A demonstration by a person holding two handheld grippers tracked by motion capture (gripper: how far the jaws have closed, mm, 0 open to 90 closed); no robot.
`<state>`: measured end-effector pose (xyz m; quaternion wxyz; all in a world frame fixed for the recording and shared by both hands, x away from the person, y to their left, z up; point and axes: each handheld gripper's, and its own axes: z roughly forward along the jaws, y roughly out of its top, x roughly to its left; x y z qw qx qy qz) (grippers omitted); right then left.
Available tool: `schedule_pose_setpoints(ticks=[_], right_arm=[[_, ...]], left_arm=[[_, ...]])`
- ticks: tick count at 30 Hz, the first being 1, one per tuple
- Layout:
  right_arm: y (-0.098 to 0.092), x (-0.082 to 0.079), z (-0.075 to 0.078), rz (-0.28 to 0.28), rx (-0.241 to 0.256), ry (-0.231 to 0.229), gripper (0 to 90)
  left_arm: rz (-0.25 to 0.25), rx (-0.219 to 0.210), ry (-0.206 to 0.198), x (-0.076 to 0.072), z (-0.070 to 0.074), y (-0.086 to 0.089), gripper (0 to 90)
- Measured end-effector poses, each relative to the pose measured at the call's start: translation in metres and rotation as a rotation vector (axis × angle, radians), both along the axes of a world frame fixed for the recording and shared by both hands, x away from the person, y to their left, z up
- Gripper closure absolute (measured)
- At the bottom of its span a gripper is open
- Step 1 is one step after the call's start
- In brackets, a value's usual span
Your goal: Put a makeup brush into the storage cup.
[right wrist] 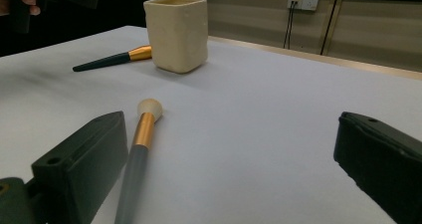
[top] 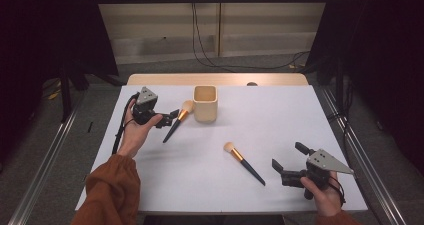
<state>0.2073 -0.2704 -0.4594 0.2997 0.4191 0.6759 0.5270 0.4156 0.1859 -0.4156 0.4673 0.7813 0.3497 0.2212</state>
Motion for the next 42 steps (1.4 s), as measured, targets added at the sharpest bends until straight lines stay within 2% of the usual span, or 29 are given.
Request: schedule_pose_setpoints(ticks=[3, 5, 7, 12, 13, 14, 16, 17, 19, 22, 23, 24, 27, 29, 30, 32, 33, 35, 36, 37, 38, 40, 41, 42], right_arm=[[-0.001, 0.000, 0.000, 0.002, -0.001, 0.003, 0.4], [-0.001, 0.000, 0.000, -0.001, 0.004, 0.004, 0.4], [-0.001, 0.000, 0.000, -0.001, 0.004, 0.004, 0.4], [-0.001, 0.000, -0.001, -0.001, 0.003, 0.005, 0.4], [-0.001, 0.000, -0.001, -0.001, 0.003, 0.005, 0.4], [-0.001, 0.000, -0.001, -0.001, 0.004, 0.004, 0.4], [-0.001, 0.000, -0.001, -0.001, 0.003, 0.005, 0.4], [-0.001, 0.000, -0.001, 0.000, 0.000, 0.006, 0.4], [-0.001, 0.000, -0.001, 0.001, 0.000, 0.007, 0.4], [-0.001, 0.000, -0.001, 0.002, 0.002, 0.006, 0.4], [-0.001, 0.000, -0.001, 0.002, 0.002, 0.007, 0.4], [-0.001, 0.000, -0.001, 0.003, 0.001, 0.008, 0.4], [-0.001, 0.001, -0.001, 0.011, -0.001, 0.018, 0.3], [-0.001, 0.001, -0.002, 0.013, -0.001, 0.020, 0.4], [-0.001, 0.001, -0.002, 0.012, -0.002, 0.020, 0.4], [0.000, 0.001, -0.002, 0.015, -0.001, 0.020, 0.3], [0.000, 0.001, -0.002, 0.017, -0.005, 0.019, 0.3], [0.000, 0.000, -0.002, 0.019, -0.005, 0.020, 0.3], [-0.001, 0.000, -0.002, 0.019, -0.005, 0.021, 0.3], [-0.001, 0.000, -0.002, 0.019, -0.005, 0.020, 0.3], [-0.001, 0.000, -0.002, 0.021, -0.005, 0.021, 0.3], [-0.001, 0.001, -0.002, 0.023, -0.006, 0.022, 0.4], [-0.001, 0.001, -0.002, 0.024, -0.005, 0.024, 0.3], [-0.001, 0.001, -0.002, 0.025, -0.004, 0.024, 0.4]], left_arm=[[-0.005, 0.010, 0.016, 0.004, 0.000, 0.000, 3.1], [-0.005, 0.011, 0.050, 0.009, 0.002, -0.003, 3.2], [-0.008, 0.023, 0.049, 0.010, 0.002, -0.003, 3.2], [-0.026, 0.069, 0.100, 0.016, 0.003, -0.013, 3.3], [-0.026, 0.069, 0.100, 0.016, 0.003, -0.013, 3.4], [-0.022, 0.089, 0.102, 0.020, 0.004, -0.015, 3.4], [-0.024, 0.090, 0.108, 0.021, 0.005, -0.016, 3.4], [-0.022, 0.109, 0.125, 0.026, 0.006, -0.019, 3.5], [-0.019, 0.113, 0.129, 0.028, 0.006, -0.020, 3.5], [-0.018, 0.134, 0.161, 0.034, 0.006, -0.022, 3.8], [-0.019, 0.164, 0.187, 0.038, 0.005, -0.022, 3.8], [-0.018, 0.164, 0.195, 0.039, 0.004, -0.023, 3.9], [-0.040, 0.206, 0.235, 0.042, 0.003, -0.027, 4.1], [-0.053, 0.221, 0.275, 0.044, 0.002, -0.031, 4.1], [-0.051, 0.228, 0.286, 0.045, 0.001, -0.032, 4.2], [-0.049, 0.269, 0.310, 0.048, -0.001, -0.035, 4.0], [-0.049, 0.269, 0.310, 0.048, -0.001, -0.035, 3.9], [-0.061, 0.319, 0.388, 0.055, -0.005, -0.036, 3.9], [-0.059, 0.332, 0.412, 0.057, -0.005, -0.036, 4.2], [-0.059, 0.332, 0.412, 0.057, -0.005, -0.036, 4.0], [-0.050, 0.347, 0.442, 0.061, -0.008, -0.036, 4.0], [-0.039, 0.354, 0.454, 0.062, -0.008, -0.036, 4.1], [-0.033, 0.366, 0.481, 0.064, -0.011, -0.036, 4.1], [-0.033, 0.366, 0.481, 0.064, -0.011, -0.036, 4.1]])
